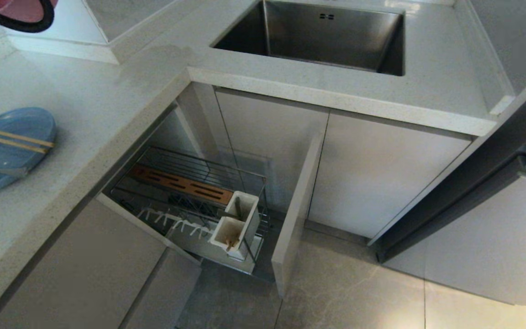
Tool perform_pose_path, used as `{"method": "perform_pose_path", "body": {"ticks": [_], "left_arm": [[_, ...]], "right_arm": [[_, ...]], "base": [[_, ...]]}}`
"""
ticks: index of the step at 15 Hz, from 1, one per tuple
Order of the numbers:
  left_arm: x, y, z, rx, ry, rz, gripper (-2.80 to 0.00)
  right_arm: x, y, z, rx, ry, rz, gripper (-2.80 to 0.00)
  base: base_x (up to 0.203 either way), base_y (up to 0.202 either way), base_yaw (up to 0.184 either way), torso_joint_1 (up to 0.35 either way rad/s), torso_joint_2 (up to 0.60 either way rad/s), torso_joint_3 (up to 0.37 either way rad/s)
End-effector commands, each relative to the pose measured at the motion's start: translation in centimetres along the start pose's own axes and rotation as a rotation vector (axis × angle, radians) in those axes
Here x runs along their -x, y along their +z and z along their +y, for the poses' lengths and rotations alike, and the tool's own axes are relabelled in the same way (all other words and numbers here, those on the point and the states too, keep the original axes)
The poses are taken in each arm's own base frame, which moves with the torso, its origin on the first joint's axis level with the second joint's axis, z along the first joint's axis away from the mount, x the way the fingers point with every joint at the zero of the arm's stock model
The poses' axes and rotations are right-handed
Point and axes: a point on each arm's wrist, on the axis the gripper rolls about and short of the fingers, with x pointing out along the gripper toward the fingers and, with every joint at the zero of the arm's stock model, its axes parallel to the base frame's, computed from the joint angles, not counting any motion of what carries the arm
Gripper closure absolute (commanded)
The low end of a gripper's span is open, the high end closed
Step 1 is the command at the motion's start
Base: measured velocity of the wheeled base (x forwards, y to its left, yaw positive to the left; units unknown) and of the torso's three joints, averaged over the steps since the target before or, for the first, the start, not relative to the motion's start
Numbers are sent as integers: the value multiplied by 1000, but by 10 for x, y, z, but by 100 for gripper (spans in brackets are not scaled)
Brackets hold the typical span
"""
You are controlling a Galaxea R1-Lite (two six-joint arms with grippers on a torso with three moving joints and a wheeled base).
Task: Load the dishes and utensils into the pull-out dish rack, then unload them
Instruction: Pick up the bowl and place it in the cupboard
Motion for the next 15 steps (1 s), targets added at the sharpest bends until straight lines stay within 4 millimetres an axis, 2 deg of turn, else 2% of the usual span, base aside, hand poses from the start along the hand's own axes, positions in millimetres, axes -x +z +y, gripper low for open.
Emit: {"method": "perform_pose_path", "body": {"ticks": [1, 3, 6, 9, 13, 15], "left_arm": [[31, 12, -4, 46, -22, -16, 0], [47, 9, -9, 90, -24, 15, 0], [68, 2, -6, 161, -46, 89, 0], [89, -14, 0, 269, -77, 236, 0], [108, -26, 1, 419, -202, 423, 0], [112, -28, -1, 495, -265, 487, 0]], "right_arm": [[0, 0, 0, 0, 0, 0, 0], [0, 0, 0, 0, 0, 0, 0], [0, 0, 0, 0, 0, 0, 0], [0, 0, 0, 0, 0, 0, 0], [0, 0, 0, 0, 0, 0, 0], [0, 0, 0, 0, 0, 1, 0]], "base": [[0, 0, 0, 0, 0, 0], [0, 0, 0, 0, 0, 0], [0, 0, 0, 0, 0, 0], [0, 0, 0, 0, 0, 0], [0, 0, 0, 0, 0, 0], [0, 0, 0, 0, 0, 0]]}}
